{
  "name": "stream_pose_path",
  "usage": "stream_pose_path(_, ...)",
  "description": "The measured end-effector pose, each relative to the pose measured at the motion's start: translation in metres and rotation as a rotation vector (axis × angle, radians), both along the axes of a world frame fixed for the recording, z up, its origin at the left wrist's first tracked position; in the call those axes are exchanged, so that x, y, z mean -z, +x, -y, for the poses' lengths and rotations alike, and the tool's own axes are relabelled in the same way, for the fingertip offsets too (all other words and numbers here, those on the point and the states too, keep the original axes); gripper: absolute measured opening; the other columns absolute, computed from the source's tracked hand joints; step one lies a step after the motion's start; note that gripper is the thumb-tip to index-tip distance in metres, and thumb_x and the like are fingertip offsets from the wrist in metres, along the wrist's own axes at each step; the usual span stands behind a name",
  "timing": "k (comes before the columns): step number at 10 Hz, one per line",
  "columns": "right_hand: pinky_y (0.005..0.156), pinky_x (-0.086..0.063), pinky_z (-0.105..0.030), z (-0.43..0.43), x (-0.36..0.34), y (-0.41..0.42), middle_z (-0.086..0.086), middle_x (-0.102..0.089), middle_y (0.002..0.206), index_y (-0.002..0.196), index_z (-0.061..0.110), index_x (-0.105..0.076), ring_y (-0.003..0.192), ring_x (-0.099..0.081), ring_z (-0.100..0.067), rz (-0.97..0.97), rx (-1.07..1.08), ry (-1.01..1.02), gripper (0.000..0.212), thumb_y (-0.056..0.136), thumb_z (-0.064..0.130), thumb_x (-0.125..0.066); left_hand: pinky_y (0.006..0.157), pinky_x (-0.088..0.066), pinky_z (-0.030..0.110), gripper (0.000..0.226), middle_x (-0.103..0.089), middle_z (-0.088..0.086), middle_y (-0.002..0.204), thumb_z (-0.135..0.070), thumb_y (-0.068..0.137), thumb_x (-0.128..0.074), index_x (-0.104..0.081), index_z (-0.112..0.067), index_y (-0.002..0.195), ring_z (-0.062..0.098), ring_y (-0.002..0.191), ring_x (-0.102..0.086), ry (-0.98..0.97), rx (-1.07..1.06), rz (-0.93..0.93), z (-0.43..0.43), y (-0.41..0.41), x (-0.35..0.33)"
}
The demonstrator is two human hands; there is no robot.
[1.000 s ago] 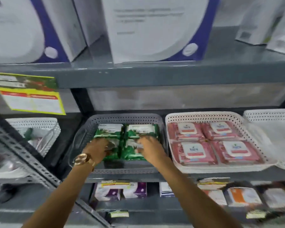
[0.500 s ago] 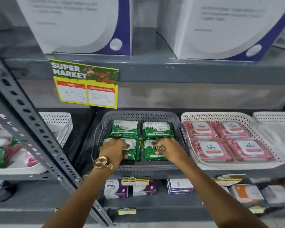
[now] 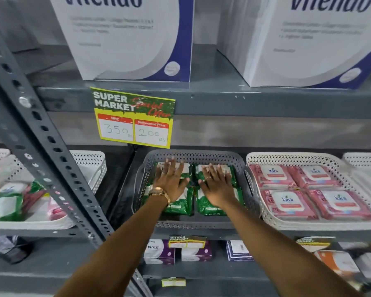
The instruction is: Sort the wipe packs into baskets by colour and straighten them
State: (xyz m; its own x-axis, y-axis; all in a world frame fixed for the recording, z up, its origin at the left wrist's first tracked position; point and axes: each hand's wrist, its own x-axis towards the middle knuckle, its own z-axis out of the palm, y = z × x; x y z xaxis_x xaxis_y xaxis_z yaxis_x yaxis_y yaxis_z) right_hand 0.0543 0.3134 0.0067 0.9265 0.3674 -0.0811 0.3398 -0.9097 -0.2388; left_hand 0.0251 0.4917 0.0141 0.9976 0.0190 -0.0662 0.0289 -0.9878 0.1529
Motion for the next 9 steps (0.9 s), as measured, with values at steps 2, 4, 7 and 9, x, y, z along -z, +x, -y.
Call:
stream_pose_path(2, 0.119, 0.009, -0.048, 0.0, 0.013, 0.004, -0.002, 0.013, 0.16, 0.15, 0.028, 0.007, 0.147, 0.015, -0.025, 0.039, 0.003, -0.071, 0.059, 0.098, 0.049, -0.013, 0.109, 0.023, 0.045, 0.065, 0.015, 0.006, 0.16, -0.058, 0.096, -0.015, 0.008, -0.031, 0.151, 0.026, 0.147, 0.015, 0.028, -0.049, 0.016, -0.002, 0.005, 0.023)
stream_pose_path(4, 0.12, 0.007, -0.05, -0.003, 0.021, 0.006, -0.003, 0.009, 0.161, 0.15, 0.027, 0.005, 0.148, 0.013, -0.026, 0.077, 0.027, -0.067, 0.06, 0.098, 0.05, -0.013, 0.105, 0.028, 0.046, 0.067, 0.013, 0.009, 0.16, -0.06, 0.095, -0.011, 0.006, -0.029, 0.152, 0.028, 0.147, 0.016, 0.059, -0.056, 0.036, 0.0, 0.008, 0.029)
stream_pose_path(7, 0.119, 0.011, -0.049, -0.001, 0.013, 0.005, -0.003, 0.014, 0.161, 0.15, 0.029, 0.007, 0.147, 0.016, -0.026, 0.014, 0.024, -0.105, 0.06, 0.097, 0.052, -0.009, 0.11, 0.025, 0.047, 0.067, 0.016, 0.007, 0.16, -0.06, 0.095, -0.009, 0.008, -0.028, 0.151, 0.026, 0.146, 0.018, 0.084, -0.056, -0.007, 0.003, 0.007, 0.024)
stream_pose_path(9, 0.116, 0.012, -0.057, 0.005, -0.032, -0.013, -0.004, 0.011, 0.161, 0.151, 0.024, 0.006, 0.146, 0.016, -0.032, -0.04, -0.009, 0.157, 0.066, 0.096, 0.056, -0.009, 0.108, 0.025, 0.049, 0.073, 0.017, 0.007, 0.16, -0.063, 0.093, -0.006, 0.014, -0.021, 0.15, 0.024, 0.146, 0.018, 0.243, 0.041, 0.093, 0.026, -0.009, -0.019)
